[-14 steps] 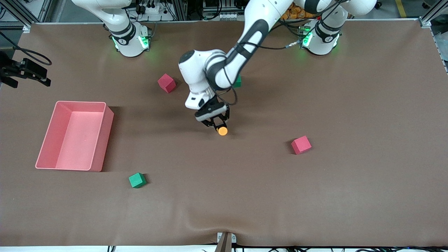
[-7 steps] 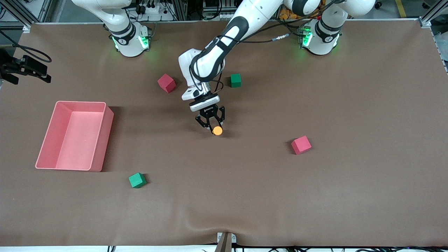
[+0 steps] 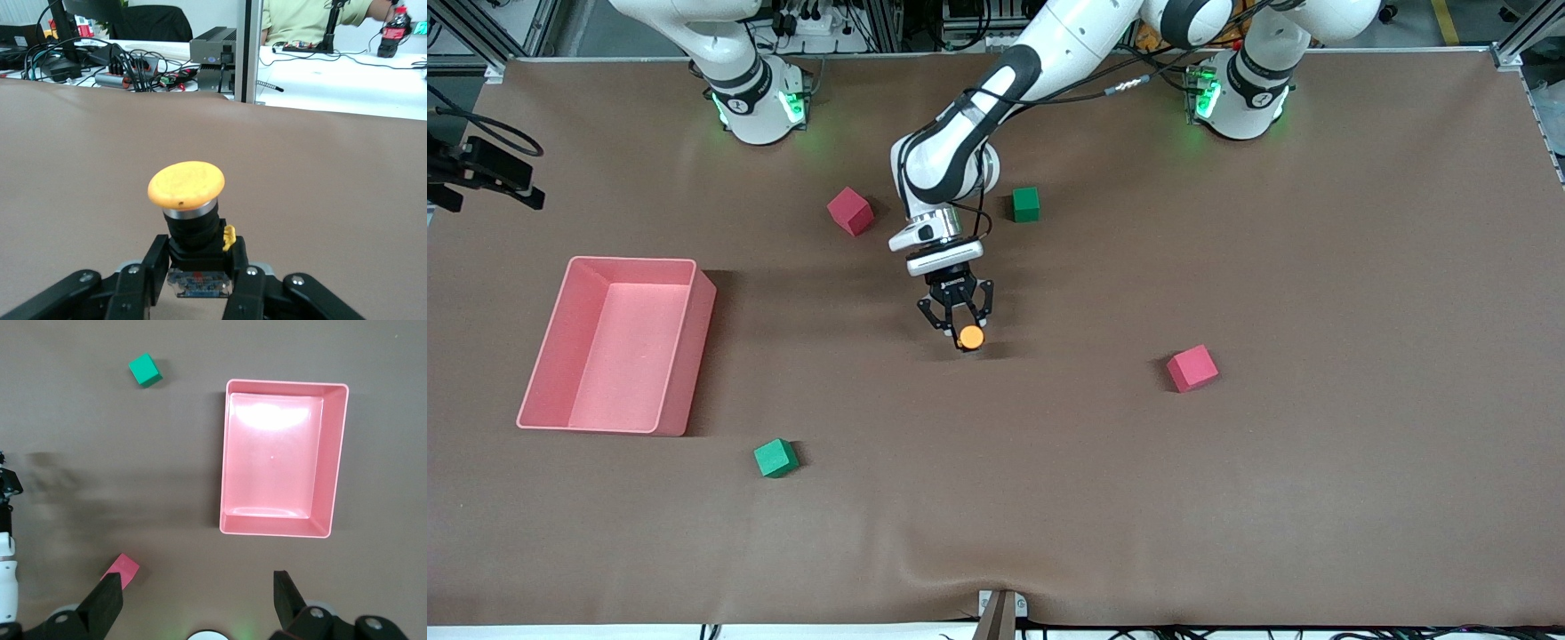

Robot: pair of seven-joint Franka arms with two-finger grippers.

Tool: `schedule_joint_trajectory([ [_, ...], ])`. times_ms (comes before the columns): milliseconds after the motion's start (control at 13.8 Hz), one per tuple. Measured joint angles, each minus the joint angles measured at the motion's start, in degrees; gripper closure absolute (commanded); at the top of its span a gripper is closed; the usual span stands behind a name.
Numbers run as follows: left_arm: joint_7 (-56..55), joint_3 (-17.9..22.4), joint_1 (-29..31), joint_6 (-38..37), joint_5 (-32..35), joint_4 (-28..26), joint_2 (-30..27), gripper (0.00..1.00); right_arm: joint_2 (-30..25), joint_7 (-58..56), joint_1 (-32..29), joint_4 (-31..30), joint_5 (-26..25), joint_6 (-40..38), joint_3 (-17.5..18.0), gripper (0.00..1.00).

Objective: Place and upright button with both arms
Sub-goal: 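Lift the button with the left gripper and turn it cap up, then set the button upright on the table and open the left gripper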

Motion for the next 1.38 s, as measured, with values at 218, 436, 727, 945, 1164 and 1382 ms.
schedule_joint_trajectory([
  [218,0.0,0.0,-0.3,0.0,2.0,-0.3,1.3,0.87,-0.2,0.0,-0.6,1.1,0.0,-0.1,-0.1,0.0],
  [436,0.0,0.0,-0.4,0.0,3.1,-0.6,3.1,0.86,-0.2,0.0,-2.0,1.1,0.6,-0.1,-0.1,0.0],
  [727,-0.5,0.0,-0.4,0.0,5.0,-0.6,4.8,0.81,-0.2,0.0,-2.0,1.1,0.9,-0.9,0.3,0.0],
  [945,-0.6,0.1,-0.4,0.0,5.2,-0.6,4.8,0.72,0.1,0.0,-2.0,1.0,1.0,-3.4,0.7,0.0],
  [1164,-0.6,0.1,-0.4,0.0,5.2,-0.6,4.8,0.59,1.4,-0.1,-1.8,0.8,1.0,-3.3,0.8,0.0],
  [1382,-0.6,0.1,-0.4,0.2,5.2,-0.5,4.8,0.49,2.5,-0.1,-0.6,0.8,1.0,-2.9,0.9,0.0],
])
